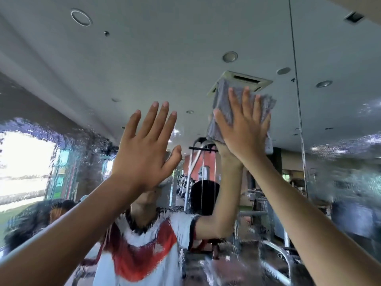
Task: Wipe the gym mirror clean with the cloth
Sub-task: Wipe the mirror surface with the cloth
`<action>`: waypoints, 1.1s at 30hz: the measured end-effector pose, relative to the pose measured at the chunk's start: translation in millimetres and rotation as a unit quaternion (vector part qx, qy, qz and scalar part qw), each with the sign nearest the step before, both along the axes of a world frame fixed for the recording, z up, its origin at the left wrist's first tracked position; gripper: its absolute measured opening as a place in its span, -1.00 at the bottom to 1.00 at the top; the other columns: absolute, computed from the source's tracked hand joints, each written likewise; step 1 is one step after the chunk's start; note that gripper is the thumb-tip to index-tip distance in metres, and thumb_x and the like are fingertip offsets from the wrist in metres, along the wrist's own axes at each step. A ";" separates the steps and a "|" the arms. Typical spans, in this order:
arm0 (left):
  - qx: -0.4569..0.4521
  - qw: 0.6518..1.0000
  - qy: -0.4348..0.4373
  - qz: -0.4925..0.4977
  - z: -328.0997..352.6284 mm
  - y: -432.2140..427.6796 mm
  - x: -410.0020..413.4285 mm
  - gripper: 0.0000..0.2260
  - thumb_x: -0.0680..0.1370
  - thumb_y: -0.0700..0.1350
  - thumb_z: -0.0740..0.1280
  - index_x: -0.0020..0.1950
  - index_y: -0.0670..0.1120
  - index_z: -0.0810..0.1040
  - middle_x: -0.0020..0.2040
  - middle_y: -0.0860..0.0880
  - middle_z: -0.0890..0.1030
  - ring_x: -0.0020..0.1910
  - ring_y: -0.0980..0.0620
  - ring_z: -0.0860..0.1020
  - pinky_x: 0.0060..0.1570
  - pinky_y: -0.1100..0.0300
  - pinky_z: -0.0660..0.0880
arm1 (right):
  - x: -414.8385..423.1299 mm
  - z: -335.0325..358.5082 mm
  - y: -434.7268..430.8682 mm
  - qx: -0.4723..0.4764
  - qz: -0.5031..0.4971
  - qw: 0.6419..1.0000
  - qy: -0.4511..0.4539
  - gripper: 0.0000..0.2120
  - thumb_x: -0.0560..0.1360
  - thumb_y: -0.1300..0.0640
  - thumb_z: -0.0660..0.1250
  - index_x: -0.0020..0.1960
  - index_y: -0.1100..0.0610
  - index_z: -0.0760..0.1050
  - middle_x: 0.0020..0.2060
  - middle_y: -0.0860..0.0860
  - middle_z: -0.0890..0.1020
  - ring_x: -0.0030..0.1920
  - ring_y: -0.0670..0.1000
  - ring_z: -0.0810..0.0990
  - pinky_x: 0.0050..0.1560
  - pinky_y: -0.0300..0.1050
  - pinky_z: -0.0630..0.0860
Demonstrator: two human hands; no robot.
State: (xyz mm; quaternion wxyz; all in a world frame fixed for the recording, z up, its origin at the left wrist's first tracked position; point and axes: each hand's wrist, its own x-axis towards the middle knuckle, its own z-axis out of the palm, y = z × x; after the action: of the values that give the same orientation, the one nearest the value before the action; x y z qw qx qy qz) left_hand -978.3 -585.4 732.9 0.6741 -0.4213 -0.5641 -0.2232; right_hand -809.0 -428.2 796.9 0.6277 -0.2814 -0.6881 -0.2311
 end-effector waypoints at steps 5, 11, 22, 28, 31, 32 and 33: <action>0.008 1.000 0.007 -0.007 -0.7 0.0 -0.3 -0.36 0.62 0.16 -0.03 0.61 -0.18 0.19 0.61 -0.18 0.15 0.61 -0.14 0.10 0.53 -0.15 -0.01 | 21.3 -47.6 19.2 0.223 0.009 0.951 -0.214 -0.30 0.58 -0.42 -0.13 0.59 -0.08 0.12 0.61 0.08 0.08 0.60 0.15 -0.04 0.54 0.24 -0.22; 0.003 1.000 -0.004 0.005 -3.8 3.1 2.9 -0.35 0.62 0.16 -0.03 0.61 -0.19 0.16 0.61 -0.21 0.12 0.61 -0.16 0.07 0.54 -0.15 -0.06 | 44.5 5.3 37.8 0.129 0.011 0.984 -0.120 -0.26 0.53 -0.46 -0.24 0.60 -0.13 0.04 0.61 0.02 0.01 0.60 0.11 -0.05 0.48 0.43 -0.04; 0.000 1.000 0.009 -0.003 -51.5 -0.9 1.6 -0.37 0.64 0.17 -0.01 0.62 -0.15 0.16 0.62 -0.17 0.13 0.61 -0.17 0.10 0.53 -0.23 0.06 | 35.3 -79.7 26.3 0.268 0.009 0.924 -0.272 -0.35 0.57 -0.40 -0.05 0.57 -0.13 0.12 0.59 0.05 0.12 0.60 0.15 0.04 0.51 0.38 -0.02; 0.000 1.000 0.005 -0.011 -51.0 -2.0 -0.1 -0.37 0.63 0.16 0.03 0.61 -0.15 0.19 0.62 -0.17 0.15 0.60 -0.16 0.13 0.51 -0.25 0.10 | 20.5 -40.0 14.8 0.043 0.007 0.998 -0.037 -0.31 0.55 -0.41 -0.21 0.59 -0.14 -0.08 0.59 -0.01 -0.13 0.57 0.06 -0.20 0.49 0.32 -0.24; -0.001 1.000 0.002 -0.006 -50.7 -3.3 0.4 -0.36 0.63 0.18 0.00 0.62 -0.16 0.17 0.62 -0.17 0.14 0.60 -0.16 0.12 0.52 -0.24 0.07 | -5.1 -68.0 -11.5 0.082 0.005 0.993 -0.084 -0.30 0.56 -0.41 -0.19 0.61 -0.11 -0.05 0.60 0.05 -0.10 0.59 0.15 -0.16 0.49 0.32 -0.27; -0.003 1.000 -0.002 -0.004 -50.7 -2.9 1.4 -0.36 0.63 0.18 -0.01 0.62 -0.17 0.16 0.62 -0.17 0.13 0.61 -0.16 0.11 0.53 -0.23 0.06 | -6.1 -83.8 -12.8 0.119 0.008 0.985 -0.121 -0.31 0.58 -0.40 -0.16 0.61 -0.08 0.01 0.61 0.09 -0.03 0.59 0.19 -0.08 0.51 0.33 -0.22; -0.008 1.000 -0.006 -0.001 -51.2 -2.7 2.3 -0.35 0.64 0.18 -0.01 0.62 -0.18 0.15 0.62 -0.17 0.12 0.61 -0.16 0.10 0.54 -0.23 0.05 | -2.6 -100.8 -8.9 0.156 0.005 0.975 -0.156 -0.31 0.59 -0.39 -0.12 0.61 -0.06 0.05 0.61 0.12 0.02 0.59 0.21 -0.02 0.52 0.35 -0.16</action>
State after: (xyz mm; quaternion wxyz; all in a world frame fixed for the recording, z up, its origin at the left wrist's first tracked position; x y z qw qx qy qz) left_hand -976.0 -588.2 681.6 0.6673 -0.4261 -0.5690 -0.2223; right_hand -811.6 -437.1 696.0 0.5499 -0.1367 -0.7343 -0.3739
